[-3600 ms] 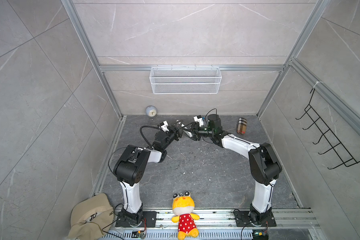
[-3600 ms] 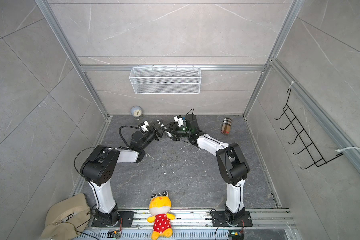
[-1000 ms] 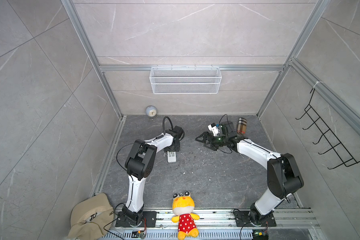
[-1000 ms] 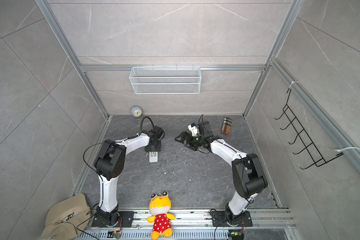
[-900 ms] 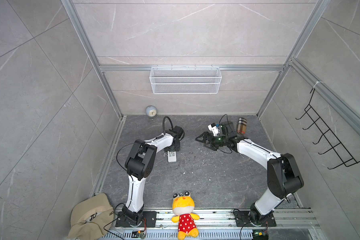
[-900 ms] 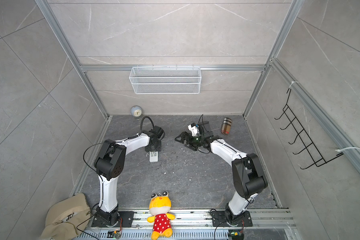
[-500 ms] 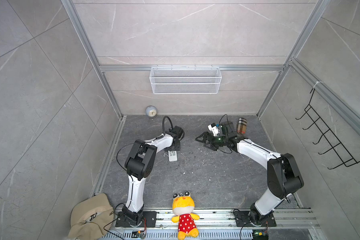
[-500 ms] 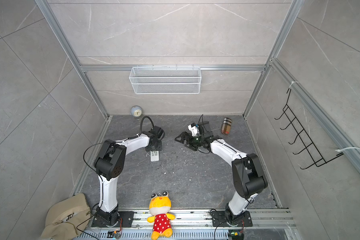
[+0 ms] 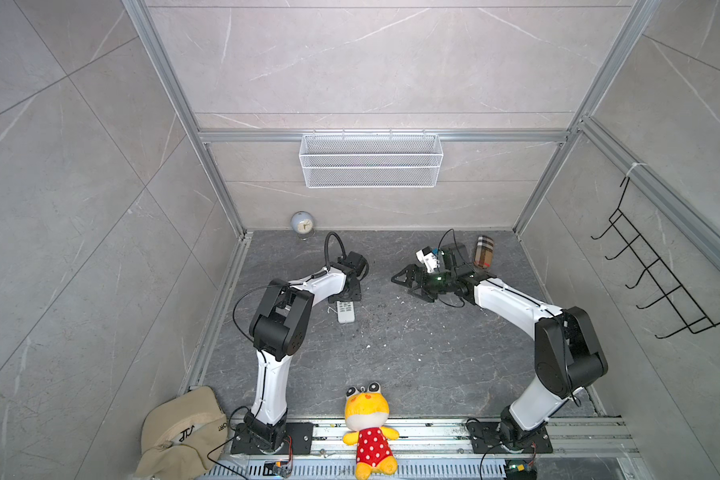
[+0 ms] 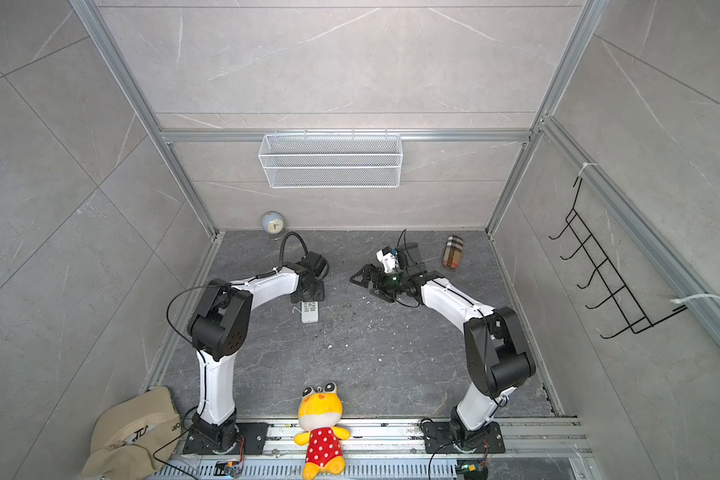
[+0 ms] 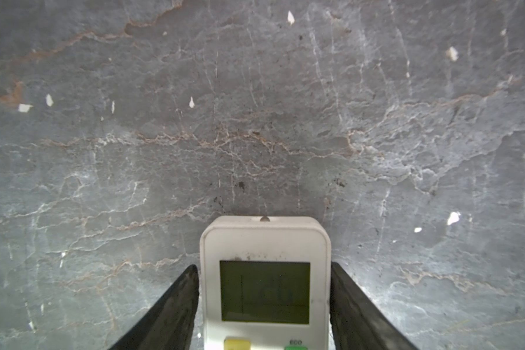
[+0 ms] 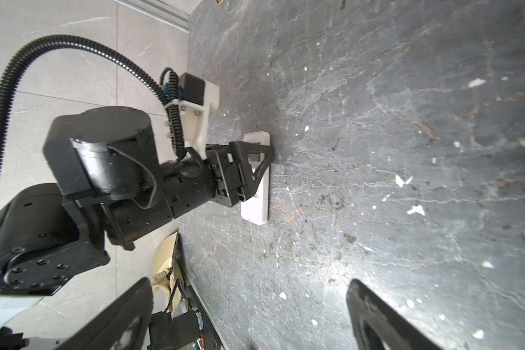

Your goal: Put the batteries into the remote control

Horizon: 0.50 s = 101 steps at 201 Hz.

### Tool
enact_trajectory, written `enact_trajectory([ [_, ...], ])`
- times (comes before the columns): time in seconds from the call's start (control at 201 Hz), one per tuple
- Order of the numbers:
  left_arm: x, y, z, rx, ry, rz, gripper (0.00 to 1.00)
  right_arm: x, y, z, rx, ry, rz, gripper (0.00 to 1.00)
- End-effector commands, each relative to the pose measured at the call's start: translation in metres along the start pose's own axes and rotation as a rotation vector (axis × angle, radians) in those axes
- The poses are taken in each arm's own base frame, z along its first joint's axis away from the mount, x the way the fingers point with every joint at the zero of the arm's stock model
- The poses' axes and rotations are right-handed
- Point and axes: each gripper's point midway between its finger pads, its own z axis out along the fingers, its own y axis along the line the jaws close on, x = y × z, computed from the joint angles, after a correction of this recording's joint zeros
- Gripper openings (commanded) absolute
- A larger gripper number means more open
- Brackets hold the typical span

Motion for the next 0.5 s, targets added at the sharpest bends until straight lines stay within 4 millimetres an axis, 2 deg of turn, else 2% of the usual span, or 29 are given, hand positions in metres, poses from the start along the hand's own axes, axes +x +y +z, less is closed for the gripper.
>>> enact_trajectory([
  [0.0,-0.014,0.004,-0.032,-0.004,-0.027,0.015,0.69,-0.02,0.018,-0.03,0.052,-0.106,-0.102,0.99],
  [0.13,-0.037,0.009,-0.073,0.019,-0.114,-0.001,0.74,-0.037,0.026,-0.067,0.167,-0.247,-0.211,0.99],
  [0.264,-0.057,0.022,-0.122,0.053,-0.233,-0.039,0.92,-0.052,0.032,-0.121,0.307,-0.471,-0.334,0.99],
  [0.389,-0.063,0.038,-0.166,0.091,-0.374,-0.067,0.98,-0.061,0.012,-0.169,0.525,-0.655,-0.39,0.99],
  [0.498,-0.06,0.058,-0.191,0.091,-0.494,-0.087,1.0,-0.064,-0.018,-0.184,0.688,-0.734,-0.39,0.99],
])
